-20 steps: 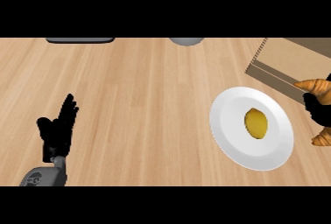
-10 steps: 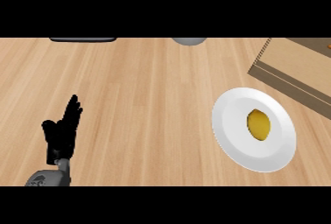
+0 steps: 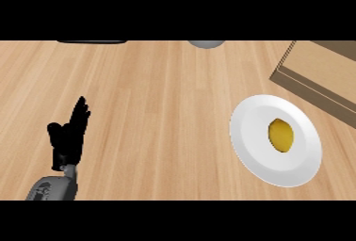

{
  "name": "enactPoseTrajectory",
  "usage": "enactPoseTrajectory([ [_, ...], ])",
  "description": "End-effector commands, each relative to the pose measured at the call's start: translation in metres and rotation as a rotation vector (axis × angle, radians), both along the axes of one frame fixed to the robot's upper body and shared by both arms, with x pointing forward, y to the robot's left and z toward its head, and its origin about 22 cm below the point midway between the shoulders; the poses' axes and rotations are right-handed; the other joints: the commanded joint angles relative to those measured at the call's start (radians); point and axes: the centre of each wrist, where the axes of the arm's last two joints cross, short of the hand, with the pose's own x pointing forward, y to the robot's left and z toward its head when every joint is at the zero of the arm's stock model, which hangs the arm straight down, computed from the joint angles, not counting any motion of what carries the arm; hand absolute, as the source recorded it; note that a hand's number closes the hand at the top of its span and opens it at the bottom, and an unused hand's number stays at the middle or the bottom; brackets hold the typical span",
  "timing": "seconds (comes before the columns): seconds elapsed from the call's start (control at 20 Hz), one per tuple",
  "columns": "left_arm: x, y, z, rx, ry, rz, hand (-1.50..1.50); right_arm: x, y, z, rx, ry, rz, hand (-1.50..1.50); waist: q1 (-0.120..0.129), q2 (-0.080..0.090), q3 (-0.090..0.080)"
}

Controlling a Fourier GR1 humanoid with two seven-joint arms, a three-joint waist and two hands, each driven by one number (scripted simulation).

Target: Pick the croissant from the plate and place it in the cardboard box

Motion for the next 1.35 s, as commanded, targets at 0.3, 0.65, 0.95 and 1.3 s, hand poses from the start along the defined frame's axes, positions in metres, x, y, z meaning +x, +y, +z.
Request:
enactPoseTrajectory([
  [0.3, -0.006, 0.004, -0.004, -0.012, -0.003, -0.021, 0.0, 0.021, -0.04, -0.044, 0.064, 0.073, -0.109, 1.5, 0.025, 0.007, 0.001],
  [0.65, 0.009, -0.004, 0.009, 0.003, -0.008, -0.033, 0.0, 0.017, -0.051, -0.07, 0.295, 0.014, -0.022, -1.5, 0.038, 0.016, 0.004],
  [0.95, 0.015, 0.0, 0.01, 0.012, -0.008, -0.01, 0.0, 0.013, -0.059, -0.07, 0.541, -0.22, 0.134, -1.5, 0.017, 0.011, 0.005],
  [1.3, -0.002, -0.008, -0.005, -0.017, 0.015, -0.011, 0.0, -0.02, -0.105, -0.061, 0.747, -0.323, 0.105, -1.5, 0.007, 0.005, 0.003],
])
